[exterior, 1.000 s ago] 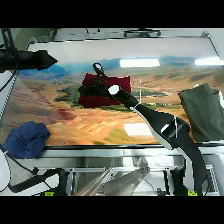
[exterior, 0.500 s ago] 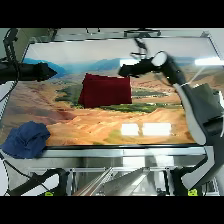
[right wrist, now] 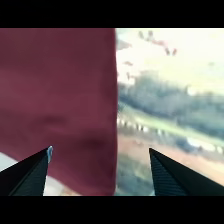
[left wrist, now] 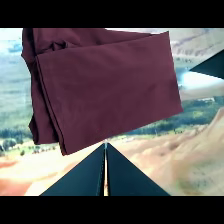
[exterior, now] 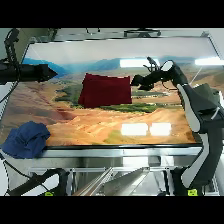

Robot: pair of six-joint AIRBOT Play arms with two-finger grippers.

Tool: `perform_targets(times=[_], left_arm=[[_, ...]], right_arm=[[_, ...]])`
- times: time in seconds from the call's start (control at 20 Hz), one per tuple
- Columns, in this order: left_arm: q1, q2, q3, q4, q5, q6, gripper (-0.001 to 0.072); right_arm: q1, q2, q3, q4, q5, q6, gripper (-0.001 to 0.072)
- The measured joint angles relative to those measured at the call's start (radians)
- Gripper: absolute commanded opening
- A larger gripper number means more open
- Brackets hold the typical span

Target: Fold the shirts.

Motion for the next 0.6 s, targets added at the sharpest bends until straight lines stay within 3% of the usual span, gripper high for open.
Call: perform_targets(times=[0.1,0.2,0.3,0.35,0.4,0.45,0.6], left_arm=[[0.000,0.000,0.000,0.000,-0.005,0.008,0.0018],[0.000,0.000,0.000,0.000,-0.007,0.012,0.0019],[0.000,0.000,0.000,0.000,-0.010,0.016,0.0019],[0.000,0.000,0.000,0.000,-0.011,0.018,0.0018],[0.000,0.000,0.000,0.000,-0.011,0.018,0.0019],[0.000,0.000,0.000,0.000,-0.014,0.018,0.0019],[0.000,0.000,0.000,0.000,-0.026,0.018,0.0018]], right_arm=[[0.017,-0.038,-0.001,0.033,-0.020,-0.014,0.0685],[0.042,-0.065,0.000,0.063,-0.051,-0.027,0.0582],[0.069,-0.085,0.000,0.092,-0.083,-0.032,0.0571],[0.081,-0.090,0.000,0.100,-0.099,-0.038,0.0485],[0.090,-0.095,0.000,0.109,-0.112,-0.047,0.0174],[0.097,-0.101,-0.002,0.116,-0.121,-0.057,0.0022],[0.105,-0.092,-0.001,0.225,-0.130,-0.119,0.0015]])
